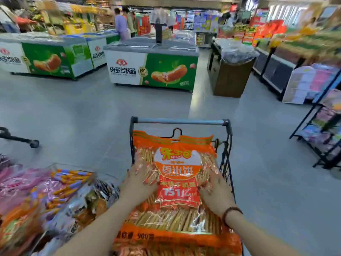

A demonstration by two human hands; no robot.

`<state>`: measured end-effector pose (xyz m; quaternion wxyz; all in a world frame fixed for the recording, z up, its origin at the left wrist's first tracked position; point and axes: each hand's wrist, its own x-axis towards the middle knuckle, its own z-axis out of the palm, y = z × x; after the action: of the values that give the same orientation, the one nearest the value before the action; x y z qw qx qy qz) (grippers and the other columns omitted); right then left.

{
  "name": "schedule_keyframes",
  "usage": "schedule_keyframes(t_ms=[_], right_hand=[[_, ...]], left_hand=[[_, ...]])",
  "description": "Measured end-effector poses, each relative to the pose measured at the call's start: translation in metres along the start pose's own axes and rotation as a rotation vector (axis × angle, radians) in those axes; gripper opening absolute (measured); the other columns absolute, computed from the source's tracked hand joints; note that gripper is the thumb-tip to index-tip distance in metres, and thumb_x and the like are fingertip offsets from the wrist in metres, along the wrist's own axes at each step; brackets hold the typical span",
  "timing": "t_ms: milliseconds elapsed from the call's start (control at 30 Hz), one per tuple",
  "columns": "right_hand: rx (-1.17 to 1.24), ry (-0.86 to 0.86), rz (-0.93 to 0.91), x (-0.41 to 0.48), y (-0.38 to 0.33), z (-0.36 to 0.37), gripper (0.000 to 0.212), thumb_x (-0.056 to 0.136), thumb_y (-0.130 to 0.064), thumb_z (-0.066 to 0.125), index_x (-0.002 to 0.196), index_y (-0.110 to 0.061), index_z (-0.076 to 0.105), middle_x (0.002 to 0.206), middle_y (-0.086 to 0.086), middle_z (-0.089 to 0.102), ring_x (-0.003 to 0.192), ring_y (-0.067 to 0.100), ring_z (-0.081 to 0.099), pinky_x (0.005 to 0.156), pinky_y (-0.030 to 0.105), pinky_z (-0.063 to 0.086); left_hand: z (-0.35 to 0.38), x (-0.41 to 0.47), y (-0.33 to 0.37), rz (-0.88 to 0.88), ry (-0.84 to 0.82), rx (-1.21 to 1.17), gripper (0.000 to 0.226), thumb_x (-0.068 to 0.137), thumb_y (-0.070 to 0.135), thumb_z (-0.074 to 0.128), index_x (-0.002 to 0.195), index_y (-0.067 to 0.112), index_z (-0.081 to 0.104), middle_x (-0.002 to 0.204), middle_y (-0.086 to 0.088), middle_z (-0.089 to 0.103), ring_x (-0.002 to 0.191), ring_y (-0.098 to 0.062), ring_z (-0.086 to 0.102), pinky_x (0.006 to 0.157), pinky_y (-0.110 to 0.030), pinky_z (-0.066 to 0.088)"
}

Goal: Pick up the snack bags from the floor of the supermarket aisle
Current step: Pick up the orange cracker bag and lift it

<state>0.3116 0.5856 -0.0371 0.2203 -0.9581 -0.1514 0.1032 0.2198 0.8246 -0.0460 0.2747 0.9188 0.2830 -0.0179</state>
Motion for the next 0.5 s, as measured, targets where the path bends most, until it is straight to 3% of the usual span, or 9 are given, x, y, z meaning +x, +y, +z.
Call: schedule_keyframes(t_ms=[67, 133, 233, 500], right_hand=[[-0.082, -0.028, -0.058, -0.009, 0.002, 0.008, 0.066, 0.091, -0.059, 0.035, 0.15, -0.034, 0.017, 0.16, 0.001, 0.011, 0.147, 0.024, 0.008, 0.117, 0.044, 0.011], [-0.131, -0.057, -0.082, -0.014, 0.006, 0.014, 0.061, 0.091, -0.065, 0.027, 0.147, -0.041, 0.022, 0.16, -0.003, 0.01, 0.148, 0.02, 0.0, 0.118, 0.047, 0.004], [-0.137, -0.079, -0.082, -0.016, 0.009, 0.017, 0.061, 0.091, -0.066, 0.023, 0.147, -0.042, 0.023, 0.16, -0.005, 0.012, 0.148, 0.017, -0.002, 0.118, 0.044, 0.002], [-0.129, -0.052, -0.069, -0.024, 0.016, 0.027, 0.063, 0.09, -0.067, 0.021, 0.147, -0.04, 0.023, 0.16, -0.006, 0.011, 0.148, 0.017, -0.001, 0.118, 0.042, 0.0]], left_hand=[[0.005, -0.008, -0.001, 0.079, 0.063, 0.167, 0.078, 0.077, 0.067, 0.045, 0.147, 0.045, 0.02, 0.157, -0.001, 0.024, 0.145, -0.029, 0.018, 0.115, -0.05, 0.023], [0.011, -0.018, 0.001, 0.172, 0.086, 0.297, 0.07, 0.079, 0.069, 0.031, 0.145, 0.047, 0.027, 0.159, 0.006, 0.018, 0.147, -0.027, 0.009, 0.118, -0.052, 0.011], [0.02, -0.023, 0.0, 0.181, 0.042, 0.334, 0.068, 0.08, 0.069, 0.017, 0.144, 0.047, 0.03, 0.159, 0.01, 0.017, 0.148, -0.024, 0.006, 0.119, -0.05, 0.006], [0.03, -0.028, -0.005, 0.183, 0.045, 0.329, 0.071, 0.081, 0.07, 0.012, 0.144, 0.044, 0.032, 0.158, 0.009, 0.022, 0.147, -0.025, 0.01, 0.118, -0.05, 0.007]])
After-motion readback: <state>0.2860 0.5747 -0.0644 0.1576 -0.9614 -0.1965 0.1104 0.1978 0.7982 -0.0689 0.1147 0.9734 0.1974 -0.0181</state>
